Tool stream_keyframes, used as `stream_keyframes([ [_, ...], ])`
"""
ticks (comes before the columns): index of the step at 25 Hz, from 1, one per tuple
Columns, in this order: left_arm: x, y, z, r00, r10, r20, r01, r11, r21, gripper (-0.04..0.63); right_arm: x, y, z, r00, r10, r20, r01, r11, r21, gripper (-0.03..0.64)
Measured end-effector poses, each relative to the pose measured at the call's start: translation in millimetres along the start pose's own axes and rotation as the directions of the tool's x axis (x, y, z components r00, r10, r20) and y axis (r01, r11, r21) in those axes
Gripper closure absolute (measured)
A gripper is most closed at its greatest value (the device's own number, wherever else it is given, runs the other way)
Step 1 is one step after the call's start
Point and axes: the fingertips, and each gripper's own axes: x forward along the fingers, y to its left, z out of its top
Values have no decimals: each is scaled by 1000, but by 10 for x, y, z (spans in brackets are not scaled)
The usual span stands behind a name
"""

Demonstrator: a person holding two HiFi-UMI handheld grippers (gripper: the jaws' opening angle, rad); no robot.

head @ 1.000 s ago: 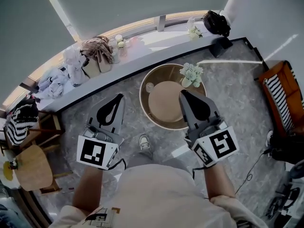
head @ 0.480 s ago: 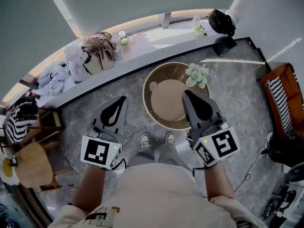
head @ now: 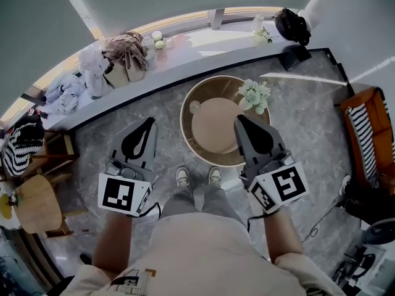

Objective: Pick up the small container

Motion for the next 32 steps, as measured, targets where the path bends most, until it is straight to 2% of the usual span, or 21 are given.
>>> stream_keyframes([
  [13,574,25,-160,1000,9,-7,-8,999,33,584,368,-479,-232,998,43,39,-44,998,36,610],
  [15,689,73,-211,1000,16,-1,-16,999,32,550,472,-545,-275,997,50,58,-53,997,53,609],
  [16,748,99,-242,1000,21,1,-21,999,28,516,528,-575,-308,996,56,68,-61,996,68,579],
  [17,808,122,-277,1000,21,3,-21,999,24,509,588,-604,-349,995,65,76,-71,994,82,502],
  [20,1019,161,-397,1000,-2,4,2,1000,15,505,780,-692,-517,994,80,77,-88,991,96,401],
  [26,1498,219,-778,999,-42,-4,42,999,27,492,1176,-851,-999,996,90,29,-92,993,80,387],
  [32,1917,262,-1384,997,-70,-44,71,997,25,469,1563,-1005,-1469,995,98,-18,-96,993,62,387],
])
